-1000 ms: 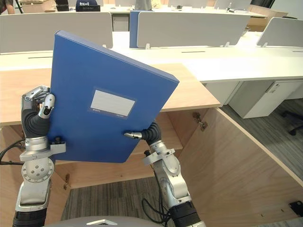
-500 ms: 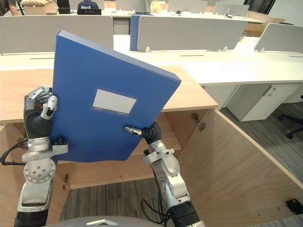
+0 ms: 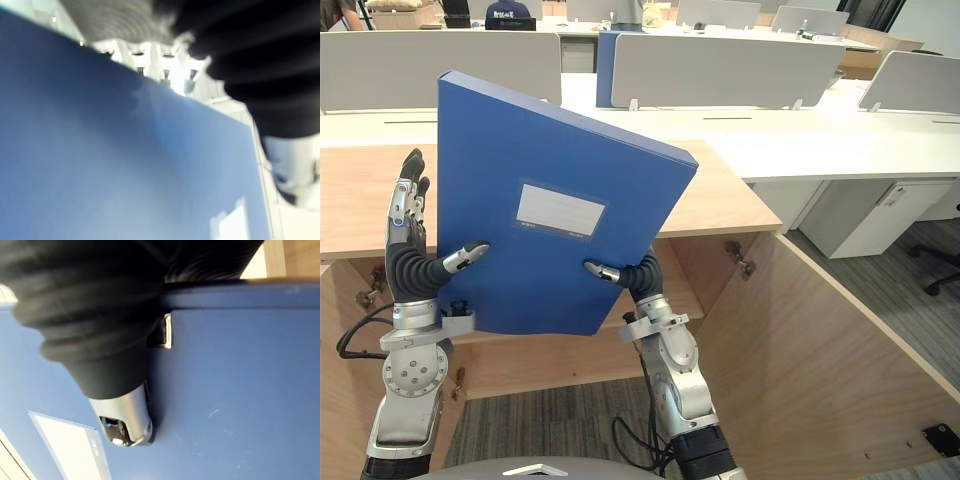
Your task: Walk over to the cabinet, pick up the folder, carry it to the office cabinet, place the folder inside the office cabinet, then close the office cabinet door
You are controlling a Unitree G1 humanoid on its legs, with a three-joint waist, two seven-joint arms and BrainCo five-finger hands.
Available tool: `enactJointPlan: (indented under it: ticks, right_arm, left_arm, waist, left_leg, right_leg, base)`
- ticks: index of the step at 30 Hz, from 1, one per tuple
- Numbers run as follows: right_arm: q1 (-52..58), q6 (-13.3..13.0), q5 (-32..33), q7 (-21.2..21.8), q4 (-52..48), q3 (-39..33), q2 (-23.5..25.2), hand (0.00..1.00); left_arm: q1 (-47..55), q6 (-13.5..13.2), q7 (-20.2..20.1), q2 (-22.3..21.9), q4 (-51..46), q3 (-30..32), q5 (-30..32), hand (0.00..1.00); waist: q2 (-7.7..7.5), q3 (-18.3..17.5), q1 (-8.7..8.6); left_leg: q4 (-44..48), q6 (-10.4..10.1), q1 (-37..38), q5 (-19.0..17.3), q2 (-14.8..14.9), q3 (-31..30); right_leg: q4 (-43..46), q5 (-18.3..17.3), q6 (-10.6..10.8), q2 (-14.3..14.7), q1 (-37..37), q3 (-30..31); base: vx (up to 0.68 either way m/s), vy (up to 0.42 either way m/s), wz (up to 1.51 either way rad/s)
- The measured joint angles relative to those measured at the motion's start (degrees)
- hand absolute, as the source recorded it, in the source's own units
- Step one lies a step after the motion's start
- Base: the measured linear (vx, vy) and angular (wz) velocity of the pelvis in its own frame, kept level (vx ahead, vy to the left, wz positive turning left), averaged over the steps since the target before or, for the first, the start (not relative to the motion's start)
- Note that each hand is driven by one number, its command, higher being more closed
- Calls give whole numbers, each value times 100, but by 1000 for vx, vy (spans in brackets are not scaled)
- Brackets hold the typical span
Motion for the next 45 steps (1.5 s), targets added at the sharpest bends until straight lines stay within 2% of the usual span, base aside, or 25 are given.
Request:
enactJointPlan:
  ticks: [5,10,15,23,30,33,35,37,41,45]
  right_arm:
    - [159,-104,-313,-291,-27,-396,124,100]
    - [353,-156,-637,-605,-141,-959,302,100]
    - [495,-218,-919,-729,-420,-1188,319,100]
    - [708,-216,-1780,-725,-461,-1102,284,100]
    - [616,-222,-2523,-745,-75,-564,-176,100]
    - [266,-217,-2764,-814,336,-342,-424,100]
    - [-225,-213,-2939,-953,468,-192,-605,100]
    - [-539,-211,-3139,-1082,430,27,-772,100]
    - [-553,-210,-3393,-1238,238,290,-830,100]
    - [-566,-210,-3573,-1430,-287,434,-862,100]
  left_arm:
    - [229,0,28,-31,0,357,-5,0]
    - [504,2,243,-257,-4,952,-254,0]
    - [658,3,285,-419,-12,1293,-332,0]
    - [891,5,120,-456,156,1335,-459,0]
    - [1083,52,-245,-435,933,926,-683,0]
    - [930,58,-285,-388,1157,793,-789,0]
    - [565,59,-285,-233,1298,711,-905,0]
    - [397,65,-272,-152,1306,637,-1015,0]
    - [422,64,-234,-157,1240,468,-1110,0]
    - [513,65,-231,-160,1220,362,-1121,0]
  waist:
    - [15,10,5]
    - [69,47,8]
    - [128,98,10]
    - [95,152,36]
    - [58,368,119]
    - [70,860,160]
    - [84,1490,195]
    - [111,1778,239]
    - [182,1913,349]
    - [252,2019,476]
  left_leg:
    - [0,-28,-1,-19,-2,-7]
    - [0,-35,-10,-24,-3,-41]
    - [0,-37,-22,-27,-1,-55]
    - [0,-38,-96,-28,-8,-150]
    - [4,-8,-350,54,-29,-355]
    - [232,19,-824,165,-34,-507]
    - [1226,11,-1627,-122,6,-609]
    - [2352,15,-2609,-517,54,-660]
    - [3470,17,-3629,-1065,92,-675]
    - [3935,-2,-4384,-1114,289,-445]
  right_leg:
    - [-3,0,1,-3,6,-15]
    - [-17,-4,3,-5,20,-36]
    - [-36,-5,4,-5,22,-50]
    - [-37,-24,34,-15,8,-163]
    - [74,-44,62,-38,-170,-359]
    - [458,-49,35,-93,-611,-500]
    - [1071,-174,-20,-147,-1170,-516]
    - [2104,-576,-29,-256,-2057,-509]
    - [3273,-1179,-34,-438,-3030,-492]
    - [3814,-1315,-78,-512,-3802,-462]
  base:
    - [0,0,0]
    - [0,0,1]
    - [0,0,0]
    - [0,-1,6]
    - [-5,-6,15]
    - [-69,21,29]
    - [-205,27,25]
    - [-240,40,17]
    - [-202,58,14]
    - [-93,4,3]
